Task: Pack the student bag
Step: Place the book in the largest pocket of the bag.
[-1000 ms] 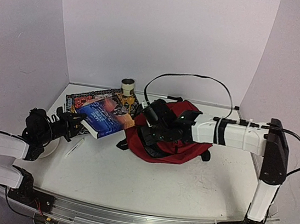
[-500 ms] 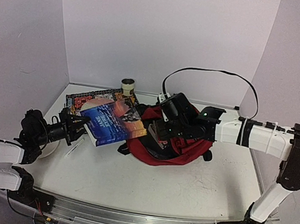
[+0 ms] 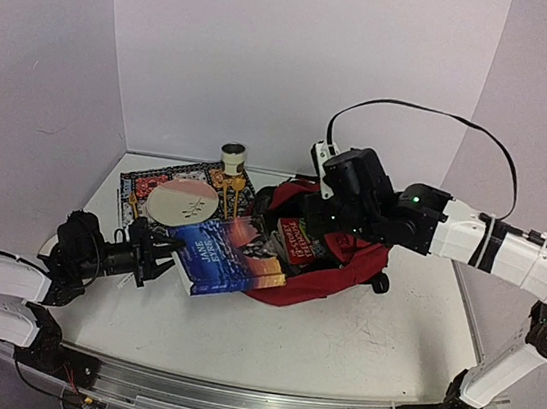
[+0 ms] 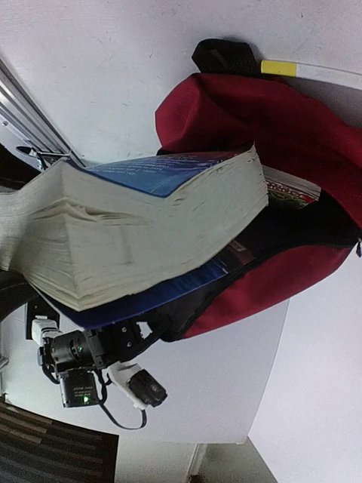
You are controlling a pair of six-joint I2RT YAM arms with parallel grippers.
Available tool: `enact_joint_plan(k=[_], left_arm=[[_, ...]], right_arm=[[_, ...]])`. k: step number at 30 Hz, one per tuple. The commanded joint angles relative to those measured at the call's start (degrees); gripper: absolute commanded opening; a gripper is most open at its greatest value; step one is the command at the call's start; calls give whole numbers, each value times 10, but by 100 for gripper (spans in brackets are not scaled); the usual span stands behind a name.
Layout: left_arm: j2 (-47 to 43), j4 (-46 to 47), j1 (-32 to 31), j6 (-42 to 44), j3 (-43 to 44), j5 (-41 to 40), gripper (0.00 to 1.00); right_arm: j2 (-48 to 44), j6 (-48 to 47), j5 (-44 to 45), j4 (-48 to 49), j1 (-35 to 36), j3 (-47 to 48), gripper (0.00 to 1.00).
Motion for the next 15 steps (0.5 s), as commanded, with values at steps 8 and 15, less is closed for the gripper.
enact_joint_plan(k=[8,15], left_arm=[[65,108,-52,36,109,-91,0],[131,110,-52,32,177,-91,0]], right_arm=[[-53,1,-58,60,3,-38,0],[-69,6,-89,93,3,-73,0]])
